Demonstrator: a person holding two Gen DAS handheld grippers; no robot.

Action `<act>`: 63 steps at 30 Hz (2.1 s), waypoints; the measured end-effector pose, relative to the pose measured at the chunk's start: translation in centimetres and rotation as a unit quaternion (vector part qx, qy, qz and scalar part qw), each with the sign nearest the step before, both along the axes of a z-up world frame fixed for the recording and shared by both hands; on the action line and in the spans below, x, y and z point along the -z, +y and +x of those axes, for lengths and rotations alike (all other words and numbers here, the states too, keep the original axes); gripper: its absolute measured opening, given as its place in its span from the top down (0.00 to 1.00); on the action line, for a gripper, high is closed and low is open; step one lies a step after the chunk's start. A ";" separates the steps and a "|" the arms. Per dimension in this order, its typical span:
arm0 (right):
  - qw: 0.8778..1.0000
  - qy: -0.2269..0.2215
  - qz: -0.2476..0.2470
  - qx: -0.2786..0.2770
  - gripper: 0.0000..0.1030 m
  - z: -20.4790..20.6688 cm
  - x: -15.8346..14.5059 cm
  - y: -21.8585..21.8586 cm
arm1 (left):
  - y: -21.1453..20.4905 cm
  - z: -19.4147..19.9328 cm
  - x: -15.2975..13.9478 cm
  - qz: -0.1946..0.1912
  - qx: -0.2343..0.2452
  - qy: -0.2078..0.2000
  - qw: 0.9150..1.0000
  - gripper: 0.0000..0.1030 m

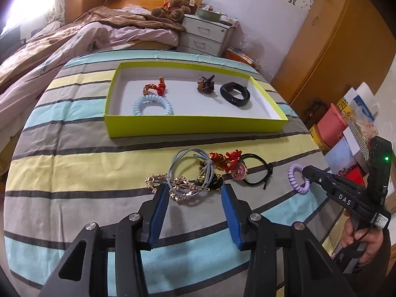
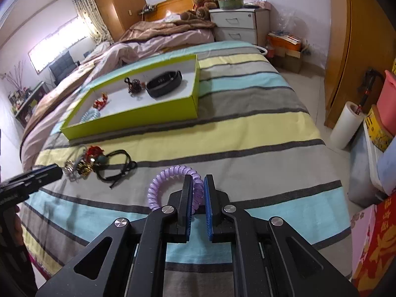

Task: Organize jewelry
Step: 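Close the right gripper on the purple coil while the left tool approaches the red charms, then grasp the red knotted charms with the left gripper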

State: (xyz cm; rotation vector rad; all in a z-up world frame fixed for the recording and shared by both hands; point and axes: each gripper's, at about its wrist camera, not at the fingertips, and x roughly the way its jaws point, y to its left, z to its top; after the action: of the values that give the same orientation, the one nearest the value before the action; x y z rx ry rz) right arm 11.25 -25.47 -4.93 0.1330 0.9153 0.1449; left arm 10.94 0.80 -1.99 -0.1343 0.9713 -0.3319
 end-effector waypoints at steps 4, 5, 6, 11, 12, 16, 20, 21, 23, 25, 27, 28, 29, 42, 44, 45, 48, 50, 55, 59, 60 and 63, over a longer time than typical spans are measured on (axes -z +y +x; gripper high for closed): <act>1.000 0.005 -0.021 -0.020 0.82 0.1 0.3 0.6 | -0.3 0.5 -0.2 0.007 -0.005 -0.003 1.000 0.58; 0.999 0.003 -0.027 -0.023 0.82 0.0 0.4 0.8 | -0.4 0.5 -0.2 0.007 -0.002 -0.004 1.000 0.58; 0.999 0.002 -0.034 -0.024 0.82 0.0 0.4 1.0 | -0.6 0.6 -0.2 0.009 0.000 -0.002 1.000 0.58; 0.996 -0.007 -0.081 -0.037 0.82 -0.1 0.5 2.0 | -2.3 0.8 -0.6 0.018 0.022 -0.012 1.000 0.58; 0.995 -0.009 -0.087 -0.039 0.82 -0.2 0.5 2.2 | -2.6 0.9 -0.7 0.021 0.026 -0.013 0.999 0.58; 0.996 -0.011 -0.085 -0.040 0.89 -0.4 0.5 1.8 | -3.7 1.3 -0.8 0.038 0.034 -0.019 0.998 0.58; 0.996 -0.013 -0.075 -0.037 0.89 -0.5 0.4 1.5 | -4.8 2.1 -0.6 0.059 0.046 -0.020 0.997 0.58; 0.997 -0.013 -0.073 -0.035 0.89 -0.5 0.4 1.5 | -5.0 2.2 -0.6 0.069 0.047 -0.023 0.996 0.58; 0.997 -0.013 -0.067 -0.035 0.89 -0.5 0.4 1.2 | -5.5 2.5 -0.5 0.085 0.055 -0.029 0.994 0.58; 0.997 -0.012 -0.063 -0.033 0.89 -0.5 0.3 1.0 | -6.1 2.8 -0.3 0.096 0.064 -0.027 0.993 0.58; 0.998 -0.012 -0.060 -0.031 0.89 -0.5 0.3 0.8 | -6.6 3.0 0.0 0.108 0.074 -0.027 0.991 0.58; 0.998 -0.012 -0.057 -0.031 0.89 -0.4 0.3 0.8 | -6.8 3.2 0.2 0.111 0.076 -0.025 0.991 0.58; 0.998 -0.012 -0.056 -0.031 0.89 -0.4 0.3 0.8 | -6.9 3.4 0.2 0.114 0.074 -0.026 0.990 0.58; 0.999 -0.014 -0.045 -0.026 0.89 -0.4 0.2 0.3 | -8.7 3.9 0.6 0.129 0.111 -0.031 0.985 0.66; 0.999 -0.015 -0.044 -0.025 0.89 -0.4 0.2 0.3 | -8.8 3.8 0.6 0.117 0.116 -0.028 0.986 0.71; 0.999 -0.015 -0.043 -0.025 0.89 -0.5 0.2 0.3 | -8.7 3.9 0.7 0.111 0.115 -0.025 0.987 0.73; 0.999 -0.015 -0.044 -0.025 0.89 -0.5 0.2 0.3 | -8.5 4.0 0.9 0.105 0.110 -0.020 0.988 0.78; 0.999 -0.016 -0.044 -0.025 0.89 -0.5 0.2 0.3 | -8.4 3.9 0.8 0.100 0.110 -0.022 0.989 0.83; 0.999 -0.016 -0.045 -0.023 0.89 -0.6 0.1 0.2 | -7.6 3.8 0.5 0.077 0.104 -0.017 0.991 0.85; 0.999 -0.016 -0.046 -0.022 0.89 -0.6 0.0 0.2 | -6.9 3.6 0.2 0.049 0.099 -0.013 0.994 0.85; 0.999 -0.017 -0.046 -0.021 0.89 -0.7 -0.1 0.2 | -6.8 3.6 0.1 0.047 0.098 -0.015 0.994 0.85; 0.999 -0.019 -0.047 -0.019 0.89 -0.7 -0.3 0.2 | -6.2 3.4 -0.2 0.022 0.095 -0.014 0.995 0.85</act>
State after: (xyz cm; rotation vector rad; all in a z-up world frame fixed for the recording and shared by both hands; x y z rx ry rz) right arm 10.53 -25.28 -4.65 0.0246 0.8865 0.1395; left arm 14.32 -5.43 -1.74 0.0033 0.9660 -0.4858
